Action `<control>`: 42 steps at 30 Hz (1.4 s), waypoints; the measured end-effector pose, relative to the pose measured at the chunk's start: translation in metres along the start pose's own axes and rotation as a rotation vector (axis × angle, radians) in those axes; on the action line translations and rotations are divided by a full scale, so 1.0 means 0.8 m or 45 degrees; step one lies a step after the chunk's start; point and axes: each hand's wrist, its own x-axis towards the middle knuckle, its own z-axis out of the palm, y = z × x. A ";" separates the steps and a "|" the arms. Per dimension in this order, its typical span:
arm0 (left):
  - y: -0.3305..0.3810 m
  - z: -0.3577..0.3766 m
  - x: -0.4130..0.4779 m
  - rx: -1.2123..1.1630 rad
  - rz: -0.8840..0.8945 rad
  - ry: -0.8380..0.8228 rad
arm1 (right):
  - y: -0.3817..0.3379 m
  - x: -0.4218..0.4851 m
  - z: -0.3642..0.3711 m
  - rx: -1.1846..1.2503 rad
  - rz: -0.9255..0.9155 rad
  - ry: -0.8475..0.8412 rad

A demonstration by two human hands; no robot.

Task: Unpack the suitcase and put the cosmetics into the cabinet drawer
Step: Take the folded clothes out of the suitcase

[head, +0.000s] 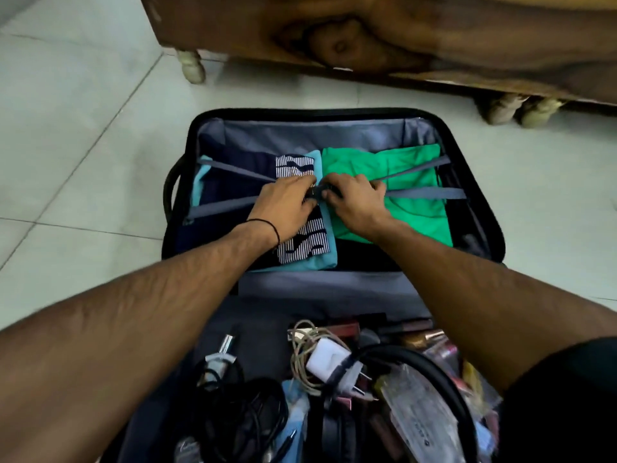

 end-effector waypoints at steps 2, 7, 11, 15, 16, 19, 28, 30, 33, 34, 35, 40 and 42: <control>0.002 0.000 0.001 -0.108 -0.036 0.031 | 0.005 -0.003 -0.007 0.016 0.007 -0.032; 0.013 0.004 -0.004 -0.366 -0.074 -0.019 | 0.015 -0.026 -0.012 0.134 0.061 -0.071; 0.014 0.009 -0.002 -0.498 -0.065 -0.083 | 0.020 -0.038 -0.008 0.223 0.072 -0.055; 0.016 0.010 0.002 -0.612 -0.071 -0.159 | 0.024 -0.048 -0.009 0.258 0.056 -0.011; 0.017 0.010 0.001 -0.625 -0.064 -0.173 | 0.025 -0.051 -0.010 0.251 0.050 -0.008; 0.019 0.010 -0.005 -0.652 -0.059 -0.169 | 0.029 -0.061 -0.009 0.261 0.057 -0.015; -0.017 -0.003 -0.026 -0.554 -0.266 -0.026 | 0.075 -0.079 -0.026 -0.078 0.298 0.187; -0.036 -0.013 -0.035 -0.452 -0.284 0.019 | 0.095 -0.086 -0.035 -0.355 0.322 0.244; -0.053 -0.025 -0.045 -0.046 -0.240 0.132 | 0.089 -0.083 -0.042 -0.568 0.342 0.332; -0.055 -0.028 -0.046 0.156 -0.226 0.145 | 0.080 -0.080 -0.045 -0.584 0.315 0.359; -0.057 -0.031 -0.046 0.343 -0.225 0.135 | 0.070 -0.076 -0.047 -0.578 0.254 0.362; -0.059 -0.044 -0.046 0.666 -0.389 -0.011 | 0.003 -0.051 -0.032 0.149 0.019 -0.060; -0.063 -0.048 -0.044 0.620 -0.412 -0.022 | -0.018 -0.041 -0.019 0.393 0.216 -0.207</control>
